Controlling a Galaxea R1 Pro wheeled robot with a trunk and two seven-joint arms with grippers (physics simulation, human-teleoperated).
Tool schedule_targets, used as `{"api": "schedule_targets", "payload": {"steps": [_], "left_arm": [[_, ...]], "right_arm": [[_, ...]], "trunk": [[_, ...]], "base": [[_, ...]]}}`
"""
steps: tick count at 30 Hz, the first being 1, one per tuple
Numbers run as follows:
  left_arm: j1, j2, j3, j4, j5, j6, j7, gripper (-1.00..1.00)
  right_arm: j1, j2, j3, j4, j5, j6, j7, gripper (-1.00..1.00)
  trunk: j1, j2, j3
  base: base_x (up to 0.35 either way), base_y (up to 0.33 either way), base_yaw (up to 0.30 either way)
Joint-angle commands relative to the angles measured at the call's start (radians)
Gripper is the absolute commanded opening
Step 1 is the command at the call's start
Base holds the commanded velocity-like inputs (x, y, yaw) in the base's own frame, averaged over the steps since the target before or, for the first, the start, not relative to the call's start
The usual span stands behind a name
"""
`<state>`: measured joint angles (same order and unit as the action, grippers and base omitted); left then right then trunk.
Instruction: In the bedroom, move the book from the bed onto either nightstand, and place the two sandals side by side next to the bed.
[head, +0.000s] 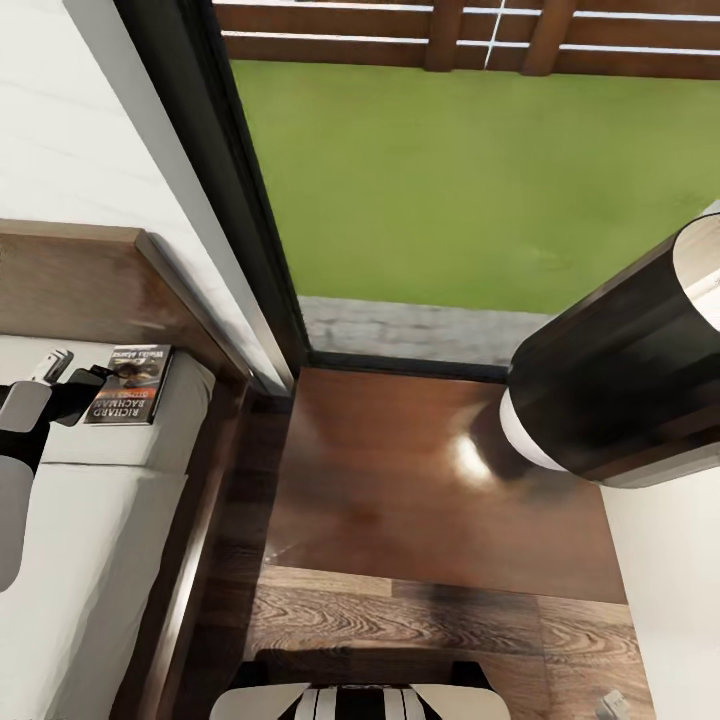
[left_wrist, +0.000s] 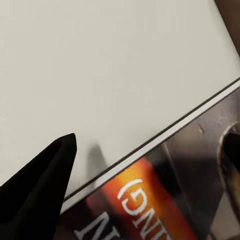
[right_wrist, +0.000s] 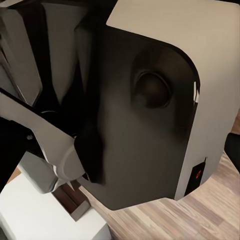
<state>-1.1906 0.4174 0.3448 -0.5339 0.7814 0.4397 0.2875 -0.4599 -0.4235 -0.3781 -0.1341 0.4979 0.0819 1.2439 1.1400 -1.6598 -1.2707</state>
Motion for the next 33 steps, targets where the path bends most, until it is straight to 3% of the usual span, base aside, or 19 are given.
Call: {"api": "schedule_targets", "payload": {"steps": [1, 8, 12, 33], "left_arm": [[0.000, 0.000, 0.002, -0.001, 0.009, 0.005, 0.009, 1.00], [0.000, 0.000, 0.002, -0.001, 0.009, 0.005, 0.009, 1.00], [0.000, 0.000, 0.002, -0.001, 0.009, 0.005, 0.009, 1.00], [0.000, 0.000, 0.002, -0.001, 0.009, 0.005, 0.009, 1.00]], "right_arm": [[0.000, 0.000, -0.008, -0.001, 0.007, 0.009, 0.005, 1.00], [0.000, 0.000, -0.008, -0.001, 0.007, 0.009, 0.005, 1.00], [0.000, 0.000, -0.008, -0.001, 0.007, 0.009, 0.005, 1.00], [0.000, 0.000, -0.008, -0.001, 0.007, 0.009, 0.005, 1.00]], "trunk": [[0.000, 0.000, -0.001], [0.000, 0.000, -0.001], [-0.015, 0.028, 0.012], [-0.019, 0.035, 0.015]], "base": [[0.000, 0.000, 0.000], [0.000, 0.000, 0.000], [0.000, 0.000, 0.000], [0.000, 0.000, 0.000]]}}
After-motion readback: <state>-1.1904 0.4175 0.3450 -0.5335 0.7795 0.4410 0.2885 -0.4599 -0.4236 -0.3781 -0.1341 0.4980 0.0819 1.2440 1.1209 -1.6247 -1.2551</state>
